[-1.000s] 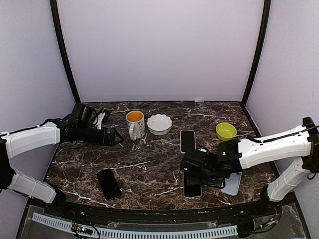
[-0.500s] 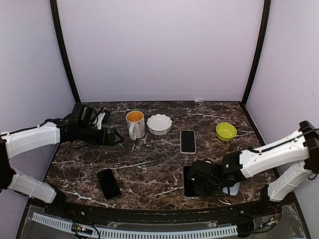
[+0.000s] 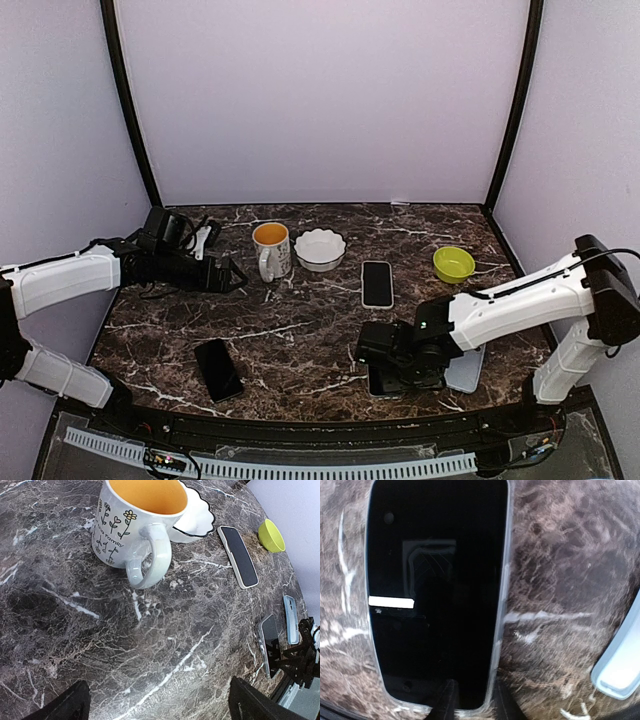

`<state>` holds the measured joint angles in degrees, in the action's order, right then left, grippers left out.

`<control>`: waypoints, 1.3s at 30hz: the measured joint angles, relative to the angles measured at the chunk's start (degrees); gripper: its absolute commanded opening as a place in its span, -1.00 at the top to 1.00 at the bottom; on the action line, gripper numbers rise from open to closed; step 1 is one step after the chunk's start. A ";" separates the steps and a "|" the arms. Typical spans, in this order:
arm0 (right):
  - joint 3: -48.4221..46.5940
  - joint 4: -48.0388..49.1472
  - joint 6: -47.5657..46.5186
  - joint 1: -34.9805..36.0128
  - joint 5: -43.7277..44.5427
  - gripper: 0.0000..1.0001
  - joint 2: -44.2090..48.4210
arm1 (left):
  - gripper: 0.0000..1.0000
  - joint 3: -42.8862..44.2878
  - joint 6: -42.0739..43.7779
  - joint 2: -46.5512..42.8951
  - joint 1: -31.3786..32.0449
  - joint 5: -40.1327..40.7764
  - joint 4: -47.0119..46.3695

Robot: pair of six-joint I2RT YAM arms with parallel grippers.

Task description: Put the phone into the phone case

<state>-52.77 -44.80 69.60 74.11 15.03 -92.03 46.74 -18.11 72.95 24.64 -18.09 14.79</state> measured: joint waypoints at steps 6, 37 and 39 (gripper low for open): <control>-11.32 -7.93 -4.02 -0.98 0.31 -0.97 -3.65 | -0.98 0.00 0.42 0.00 0.00 0.90 0.09; -8.96 1.07 -9.68 -8.70 -6.40 -0.04 -9.79 | -0.94 0.79 2.78 -0.90 0.00 2.27 2.71; -8.96 1.07 -9.75 -8.46 -6.14 0.03 -9.75 | -0.93 0.79 2.93 -0.68 0.00 2.54 2.73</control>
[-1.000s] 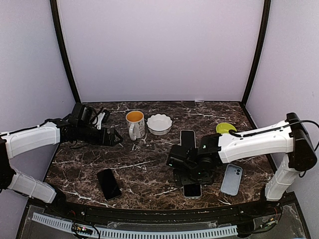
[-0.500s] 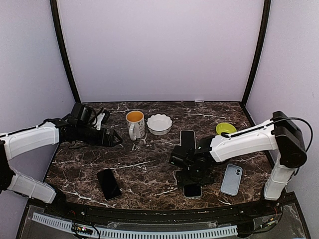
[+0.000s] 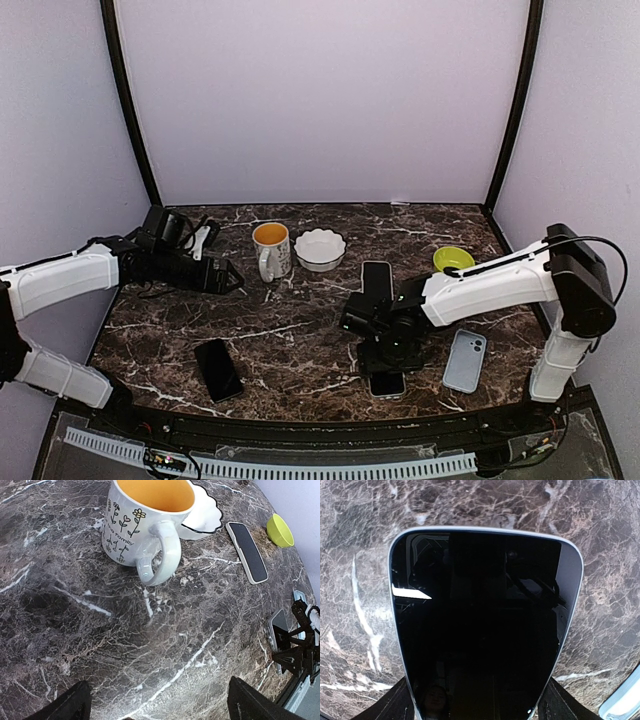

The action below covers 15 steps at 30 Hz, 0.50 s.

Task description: Put the phone into the phone case

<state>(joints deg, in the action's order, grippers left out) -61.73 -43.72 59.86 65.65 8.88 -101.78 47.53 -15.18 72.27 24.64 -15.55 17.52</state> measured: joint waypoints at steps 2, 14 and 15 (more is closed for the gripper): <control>-0.07 -0.07 -0.07 0.20 0.31 0.10 0.04 | -0.92 0.00 0.04 0.15 0.00 0.24 0.07; -0.48 6.93 -6.91 4.44 12.55 0.25 8.61 | -0.78 0.04 0.68 -4.90 6.40 3.41 -0.96; -0.44 8.90 -8.13 4.94 14.53 0.25 10.97 | -0.81 0.26 0.39 -5.95 9.38 4.02 -1.51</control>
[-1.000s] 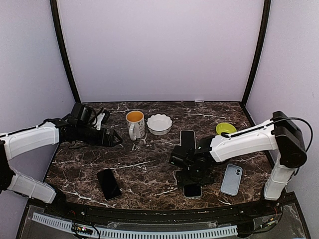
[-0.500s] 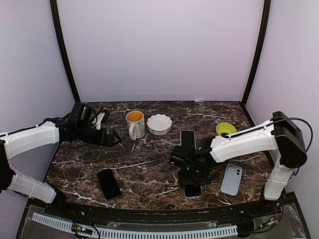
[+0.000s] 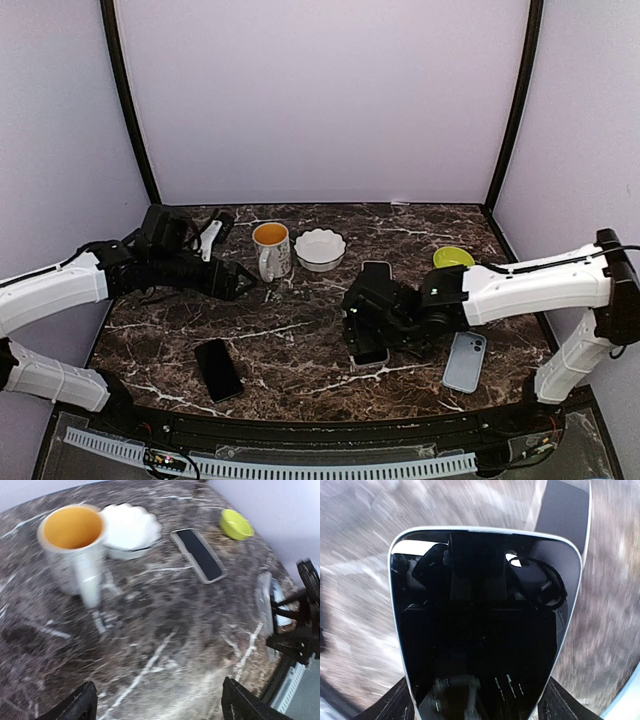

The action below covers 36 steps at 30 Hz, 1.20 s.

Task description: Put the phone into the phone case

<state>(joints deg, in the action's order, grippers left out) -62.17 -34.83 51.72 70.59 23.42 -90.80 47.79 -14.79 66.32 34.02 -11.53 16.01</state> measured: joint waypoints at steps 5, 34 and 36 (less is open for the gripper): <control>2.60 14.51 -9.16 2.21 8.41 0.26 12.02 | -0.90 2.01 -5.95 -1.84 12.07 -1.55 -9.03; 4.85 35.21 -39.23 2.43 13.86 0.29 15.67 | 0.58 11.32 -6.14 15.52 23.65 6.29 -41.75; 4.74 35.23 -39.36 2.43 13.75 0.30 15.50 | 0.72 11.32 -6.47 15.58 23.71 5.90 -41.86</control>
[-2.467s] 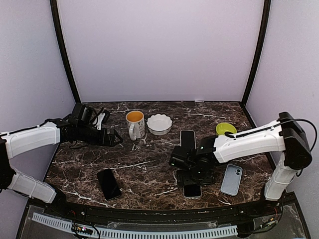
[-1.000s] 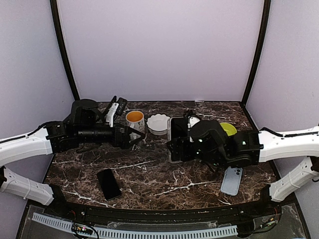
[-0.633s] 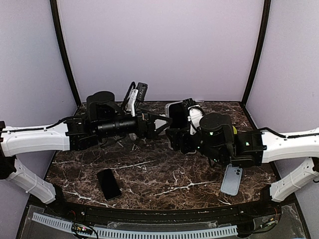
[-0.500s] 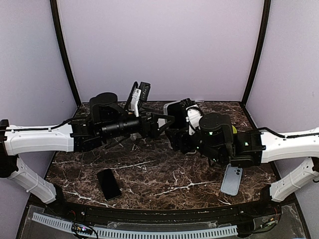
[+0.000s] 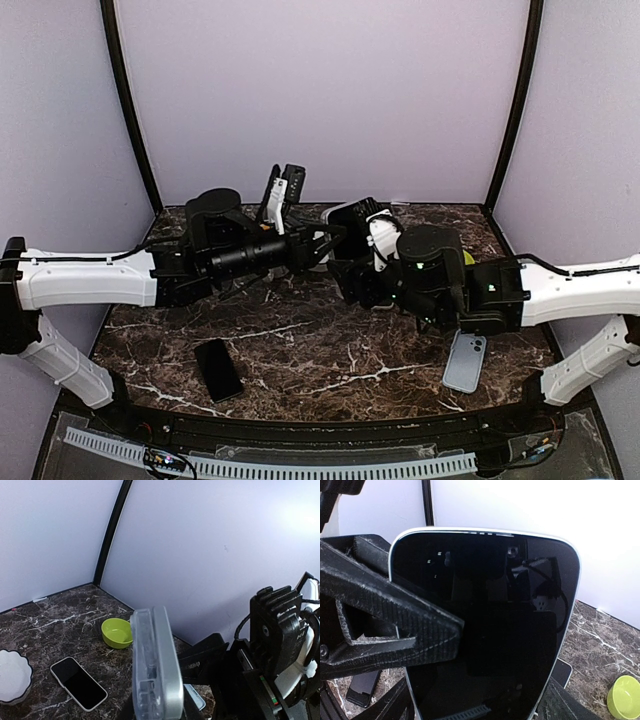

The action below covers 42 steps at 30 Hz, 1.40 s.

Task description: Put the phone into the phone case

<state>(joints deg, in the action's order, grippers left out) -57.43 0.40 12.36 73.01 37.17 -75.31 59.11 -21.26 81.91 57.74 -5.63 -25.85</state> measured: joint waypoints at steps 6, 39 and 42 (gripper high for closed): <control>0.00 0.04 -0.26 -0.09 0.04 0.12 -0.02 | 1.00 0.00 0.07 0.00 0.28 -0.28 -0.20; 7.69 -0.24 6.40 -9.75 -17.05 -0.80 2.45 | 1.00 -27.26 16.94 18.49 4.31 -4.94 -41.86; 9.42 1.73 6.40 -8.98 -16.31 -0.80 0.35 | 1.00 -28.79 16.72 20.50 4.28 -3.87 -46.38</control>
<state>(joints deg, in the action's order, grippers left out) -48.01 2.13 18.76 64.03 20.86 -74.96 30.33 -4.54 102.41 62.02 -9.50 -72.23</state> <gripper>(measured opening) 0.901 0.106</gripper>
